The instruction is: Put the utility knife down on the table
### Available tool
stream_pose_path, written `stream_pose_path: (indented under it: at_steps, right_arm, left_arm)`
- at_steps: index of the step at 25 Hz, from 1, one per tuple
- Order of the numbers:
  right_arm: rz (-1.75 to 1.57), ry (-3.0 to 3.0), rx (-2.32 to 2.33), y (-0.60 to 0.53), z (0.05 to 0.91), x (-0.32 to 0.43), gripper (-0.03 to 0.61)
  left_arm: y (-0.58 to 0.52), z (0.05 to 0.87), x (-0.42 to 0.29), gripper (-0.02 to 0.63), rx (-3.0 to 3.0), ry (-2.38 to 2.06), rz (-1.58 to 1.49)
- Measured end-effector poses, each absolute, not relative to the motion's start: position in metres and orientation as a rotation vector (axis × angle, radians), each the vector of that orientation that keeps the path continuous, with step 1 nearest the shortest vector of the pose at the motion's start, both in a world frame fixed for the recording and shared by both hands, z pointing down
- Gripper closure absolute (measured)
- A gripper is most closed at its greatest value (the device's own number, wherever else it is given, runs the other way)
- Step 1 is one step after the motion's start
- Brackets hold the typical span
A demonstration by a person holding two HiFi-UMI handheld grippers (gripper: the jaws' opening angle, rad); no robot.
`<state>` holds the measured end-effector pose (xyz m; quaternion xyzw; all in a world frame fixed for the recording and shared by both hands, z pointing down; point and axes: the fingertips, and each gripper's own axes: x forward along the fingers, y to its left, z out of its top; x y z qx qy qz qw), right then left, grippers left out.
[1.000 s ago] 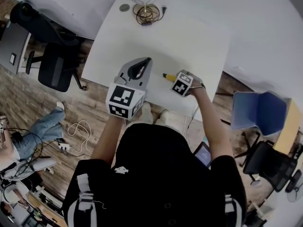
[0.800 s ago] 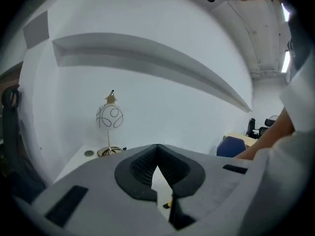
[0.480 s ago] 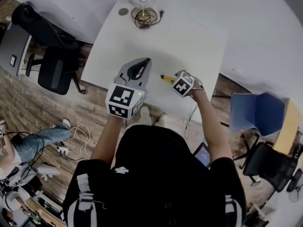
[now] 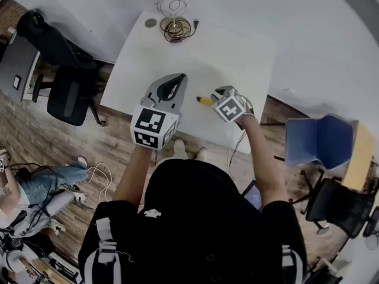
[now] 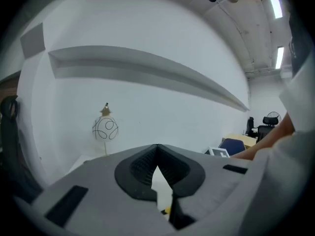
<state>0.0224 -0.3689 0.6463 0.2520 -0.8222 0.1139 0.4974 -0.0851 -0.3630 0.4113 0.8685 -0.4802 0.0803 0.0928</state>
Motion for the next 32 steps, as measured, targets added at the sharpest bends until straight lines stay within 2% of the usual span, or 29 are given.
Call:
stream_pose_path:
  at_steps: [13, 22, 32]
  right_arm:
    - [0.168, -2.266, 0.968, -0.381, 0.503, 0.026, 0.531]
    - [0.044, -2.433, 1.236, -0.374, 0.401, 0.046, 0.541]
    - [-0.062, -2.568, 1.465, -0.349, 0.326, 0.073, 0.543]
  left_arm:
    - [-0.345, 0.381, -0.074, 0.598, 2.647, -1.451, 0.193]
    - [-0.339, 0.352, -0.070, 0.598, 2.704, -1.497, 0.150]
    - [-0.331, 0.312, -0.067, 0.598, 2.777, -1.554, 0.093]
